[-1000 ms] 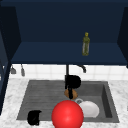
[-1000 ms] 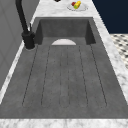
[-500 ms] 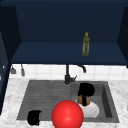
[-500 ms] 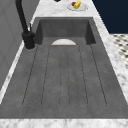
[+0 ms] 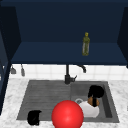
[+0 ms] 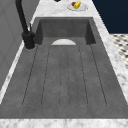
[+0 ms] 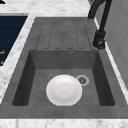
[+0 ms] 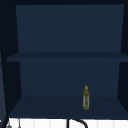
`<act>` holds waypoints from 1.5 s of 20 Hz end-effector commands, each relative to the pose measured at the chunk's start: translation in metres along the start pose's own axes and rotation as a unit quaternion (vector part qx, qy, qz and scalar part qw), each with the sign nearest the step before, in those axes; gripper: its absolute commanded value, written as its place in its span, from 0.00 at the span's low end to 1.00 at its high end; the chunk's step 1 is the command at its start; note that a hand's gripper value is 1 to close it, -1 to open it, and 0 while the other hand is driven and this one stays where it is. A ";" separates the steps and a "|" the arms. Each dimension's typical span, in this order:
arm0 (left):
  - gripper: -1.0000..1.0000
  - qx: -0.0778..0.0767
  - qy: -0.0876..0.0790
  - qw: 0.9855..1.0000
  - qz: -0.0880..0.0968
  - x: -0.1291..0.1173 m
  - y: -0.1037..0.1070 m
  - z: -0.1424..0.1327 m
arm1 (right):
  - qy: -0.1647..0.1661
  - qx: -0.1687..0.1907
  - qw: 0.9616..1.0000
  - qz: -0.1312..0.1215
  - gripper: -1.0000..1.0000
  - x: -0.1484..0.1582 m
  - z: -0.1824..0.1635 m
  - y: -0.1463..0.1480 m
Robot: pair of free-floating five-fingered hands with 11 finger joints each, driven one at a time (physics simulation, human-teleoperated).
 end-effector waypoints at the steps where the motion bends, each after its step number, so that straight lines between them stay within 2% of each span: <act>1: 0.50 0.000 0.000 1.000 0.000 0.000 0.000 0.000 | 0.001 0.000 1.000 0.003 1.00 -0.023 -0.034 0.010; 5: 0.50 0.000 0.000 1.000 0.000 0.000 0.000 0.000 | 0.002 0.001 1.000 0.006 1.00 -0.044 -0.072 0.026; 9: 0.50 0.000 0.000 1.000 0.000 0.000 0.000 0.000 | 0.006 0.000 1.000 0.013 1.00 -0.051 -0.113 0.047; 15: 0.50 0.000 0.000 1.000 0.000 0.000 0.000 0.000 | 0.044 0.012 0.999 0.002 1.00 -0.048 -0.176 0.082; 16: 0.50 0.000 0.000 1.000 0.000 0.000 0.000 0.000 | 0.043 0.008 0.999 -0.002 1.00 -0.050 -0.186 0.088; 18: 0.50 0.000 0.000 1.000 0.000 0.000 0.000 0.000 | 0.039 -0.001 0.999 0.007 1.00 -0.050 -0.206 0.099; 20: 0.50 0.000 0.000 1.000 0.000 0.000 0.000 0.000 | 0.031 -0.016 0.999 0.014 1.00 -0.056 -0.206 0.116; 24: 0.50 0.000 0.000 1.000 0.000 0.000 0.000 0.000 | 0.029 -0.040 0.999 0.011 1.00 -0.059 -0.228 0.142; 30: 0.50 0.000 0.000 1.000 0.000 0.000 0.000 0.000 | 0.029 -0.065 0.997 0.010 1.00 -0.081 -0.258 0.178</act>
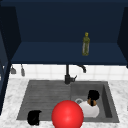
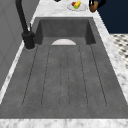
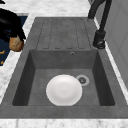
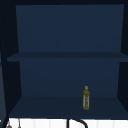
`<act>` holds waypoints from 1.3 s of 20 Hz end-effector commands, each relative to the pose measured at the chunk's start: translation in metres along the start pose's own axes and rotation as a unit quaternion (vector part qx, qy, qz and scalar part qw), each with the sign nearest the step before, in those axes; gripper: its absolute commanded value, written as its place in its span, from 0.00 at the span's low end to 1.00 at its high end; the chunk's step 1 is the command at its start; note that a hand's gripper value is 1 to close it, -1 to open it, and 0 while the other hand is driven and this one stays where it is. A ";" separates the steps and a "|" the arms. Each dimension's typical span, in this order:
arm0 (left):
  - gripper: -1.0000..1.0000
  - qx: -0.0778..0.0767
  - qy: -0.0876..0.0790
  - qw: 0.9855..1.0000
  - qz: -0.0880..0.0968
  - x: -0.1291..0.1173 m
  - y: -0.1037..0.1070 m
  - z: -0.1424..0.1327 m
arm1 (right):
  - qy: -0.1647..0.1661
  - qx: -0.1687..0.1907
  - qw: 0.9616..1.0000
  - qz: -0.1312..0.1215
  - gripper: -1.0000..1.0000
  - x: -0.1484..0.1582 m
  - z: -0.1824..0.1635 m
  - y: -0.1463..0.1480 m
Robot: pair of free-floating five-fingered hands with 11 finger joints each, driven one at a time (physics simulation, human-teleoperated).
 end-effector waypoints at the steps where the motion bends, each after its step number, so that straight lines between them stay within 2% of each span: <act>1: 0.50 0.000 0.000 1.000 0.000 0.000 0.000 0.000 | 0.002 -0.032 0.999 0.001 1.00 -0.015 -0.022 0.023; 6: 0.50 0.000 0.000 1.000 0.000 0.000 0.000 0.000 | 0.010 -0.032 0.999 -0.003 1.00 -0.028 -0.060 0.055; 9: 0.50 0.000 0.000 1.000 0.000 0.000 0.000 0.000 | 0.007 -0.020 1.000 -0.007 1.00 -0.033 -0.092 0.075; 14: 0.50 0.000 0.000 1.000 0.000 0.000 0.000 0.000 | 0.008 -0.006 1.000 -0.010 1.00 -0.031 -0.141 0.109; 17: 0.50 0.000 0.000 1.000 0.000 0.000 0.000 0.000 | 0.004 -0.009 1.000 -0.007 1.00 -0.023 -0.153 0.133; 19: 0.50 0.000 0.000 1.000 0.000 0.000 0.000 0.000 | 0.007 -0.017 1.000 -0.017 1.00 -0.024 -0.160 0.147; 23: 0.50 0.000 0.000 1.000 0.000 0.000 0.000 0.000 | 0.015 -0.039 0.999 0.000 1.00 -0.029 -0.178 0.175; 26: 0.50 0.000 0.000 1.000 0.000 0.000 0.000 0.000 | 0.017 -0.044 0.999 -0.001 1.00 -0.034 -0.189 0.198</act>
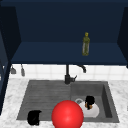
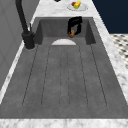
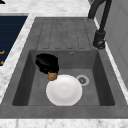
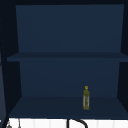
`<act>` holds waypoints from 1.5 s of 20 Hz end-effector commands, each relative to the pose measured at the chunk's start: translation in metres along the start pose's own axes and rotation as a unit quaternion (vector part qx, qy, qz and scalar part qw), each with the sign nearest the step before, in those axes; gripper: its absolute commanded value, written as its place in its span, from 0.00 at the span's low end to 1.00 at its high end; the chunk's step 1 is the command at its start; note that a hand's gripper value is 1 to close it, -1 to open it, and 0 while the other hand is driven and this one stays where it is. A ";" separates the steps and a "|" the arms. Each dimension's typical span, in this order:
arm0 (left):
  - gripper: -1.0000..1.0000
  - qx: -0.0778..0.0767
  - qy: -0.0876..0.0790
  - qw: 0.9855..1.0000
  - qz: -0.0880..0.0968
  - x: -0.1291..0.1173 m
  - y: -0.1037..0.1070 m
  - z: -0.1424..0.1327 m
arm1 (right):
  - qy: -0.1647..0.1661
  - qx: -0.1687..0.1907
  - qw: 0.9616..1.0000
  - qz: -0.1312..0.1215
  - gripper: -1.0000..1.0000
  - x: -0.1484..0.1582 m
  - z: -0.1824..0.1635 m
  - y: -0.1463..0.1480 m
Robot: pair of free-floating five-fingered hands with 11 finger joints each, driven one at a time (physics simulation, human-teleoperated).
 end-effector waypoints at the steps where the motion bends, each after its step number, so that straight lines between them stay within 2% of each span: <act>1: 0.50 0.000 0.000 1.000 0.000 0.000 0.000 0.000 | 0.011 -0.026 1.000 0.002 1.00 -0.010 -0.013 0.028; 6: 0.50 0.000 0.000 1.000 0.000 0.000 0.000 0.000 | 0.002 -0.022 1.000 0.005 1.00 -0.021 -0.041 0.064; 8: 0.50 0.000 0.000 1.000 0.000 0.000 0.000 0.000 | 0.002 -0.010 1.000 0.011 1.00 -0.028 -0.058 0.078; 14: 0.50 0.000 0.000 1.000 0.000 0.000 0.000 0.000 | 0.006 -0.007 1.000 -0.002 1.00 -0.047 -0.097 0.114; 18: 0.50 0.000 0.000 1.000 0.000 0.000 0.000 0.000 | 0.014 0.057 0.998 -0.008 1.00 -0.046 -0.119 0.103; 20: 0.50 0.000 0.000 1.000 0.000 0.000 0.000 0.000 | 0.016 0.073 0.997 -0.020 1.00 -0.045 -0.131 0.105; 22: 0.50 0.000 0.000 1.000 0.000 0.000 0.000 0.000 | 0.008 0.099 0.994 -0.047 1.00 -0.040 -0.136 0.106; 23: 0.50 0.000 0.000 1.000 0.000 0.000 0.000 0.000 | 0.002 0.120 0.992 -0.041 1.00 -0.031 -0.133 0.109; 24: 0.50 0.000 0.000 1.000 0.000 0.000 0.000 0.000 | -0.002 0.139 0.989 -0.049 1.00 -0.020 -0.129 0.108; 25: 0.50 0.000 0.000 1.000 0.000 0.000 0.000 0.000 | 0.002 0.147 0.988 -0.054 1.00 -0.016 -0.127 0.096; 26: 0.50 0.000 0.000 1.000 0.000 0.000 0.000 0.000 | 0.000 0.144 0.988 -0.055 1.00 -0.014 -0.124 0.088; 27: 0.50 0.000 0.000 1.000 0.000 0.000 0.000 0.000 | -0.007 0.119 0.991 -0.061 0.00 -0.019 -0.116 0.084; 28: 0.50 0.000 0.000 1.000 0.000 0.000 0.000 0.000 | 0.001 0.144 0.988 -0.057 0.00 -0.015 -0.123 0.073; 29: 0.50 0.000 0.000 1.000 0.000 0.000 0.000 0.000 | 0.002 0.136 0.989 -0.060 0.00 -0.014 -0.118 0.077; 30: 0.50 0.000 0.000 1.000 0.000 0.000 0.000 0.000 | 0.007 0.134 0.990 -0.052 0.00 -0.012 -0.116 0.069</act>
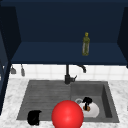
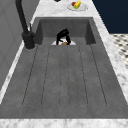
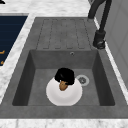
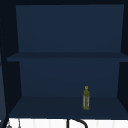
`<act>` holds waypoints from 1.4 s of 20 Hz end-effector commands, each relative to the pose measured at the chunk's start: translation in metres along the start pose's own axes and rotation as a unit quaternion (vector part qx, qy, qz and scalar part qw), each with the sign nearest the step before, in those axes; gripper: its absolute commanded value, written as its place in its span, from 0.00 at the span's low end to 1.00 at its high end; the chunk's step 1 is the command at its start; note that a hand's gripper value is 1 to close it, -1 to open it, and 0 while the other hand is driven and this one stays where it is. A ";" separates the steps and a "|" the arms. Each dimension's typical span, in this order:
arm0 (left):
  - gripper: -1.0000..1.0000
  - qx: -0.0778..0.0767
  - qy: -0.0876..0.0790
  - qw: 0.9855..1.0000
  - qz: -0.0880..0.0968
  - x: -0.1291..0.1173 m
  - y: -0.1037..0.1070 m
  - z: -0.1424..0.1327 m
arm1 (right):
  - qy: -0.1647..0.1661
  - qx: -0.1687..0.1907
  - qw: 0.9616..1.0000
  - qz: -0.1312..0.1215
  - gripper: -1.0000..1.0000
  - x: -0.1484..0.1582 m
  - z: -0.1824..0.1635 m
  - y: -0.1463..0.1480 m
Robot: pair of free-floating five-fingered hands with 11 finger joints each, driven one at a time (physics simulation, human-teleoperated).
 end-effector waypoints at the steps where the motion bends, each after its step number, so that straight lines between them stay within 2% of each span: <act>1: 0.50 0.000 0.000 1.000 0.000 0.000 0.000 0.000 | 0.019 -0.016 1.000 0.016 0.00 0.003 0.007 -0.011; 2: 0.50 0.000 0.000 1.000 0.000 0.000 0.000 0.000 | 0.016 -0.021 1.000 0.011 0.00 0.004 0.017 -0.012; 6: 0.50 0.000 0.000 1.000 0.000 0.000 0.000 0.000 | 0.012 -0.032 0.999 0.015 0.00 0.010 0.026 -0.030; 9: 0.50 0.000 0.000 1.000 0.000 0.000 0.000 0.000 | 0.005 -0.029 0.999 0.030 0.00 0.015 0.031 -0.049; 13: 0.50 0.000 0.000 1.000 0.000 0.000 0.000 0.000 | 0.017 -0.022 0.998 0.051 0.00 0.025 0.035 -0.068; 17: 0.50 0.000 0.000 1.000 0.000 0.000 0.000 0.000 | 0.021 -0.043 0.997 0.065 0.00 0.038 0.035 -0.086; 23: 0.50 0.000 0.000 1.000 0.000 0.000 0.000 0.000 | 0.020 -0.052 0.997 0.044 0.00 0.049 0.017 -0.133; 28: 0.50 0.000 0.000 1.000 0.000 0.000 0.000 0.000 | 0.023 -0.064 0.997 0.038 0.00 0.061 0.000 -0.171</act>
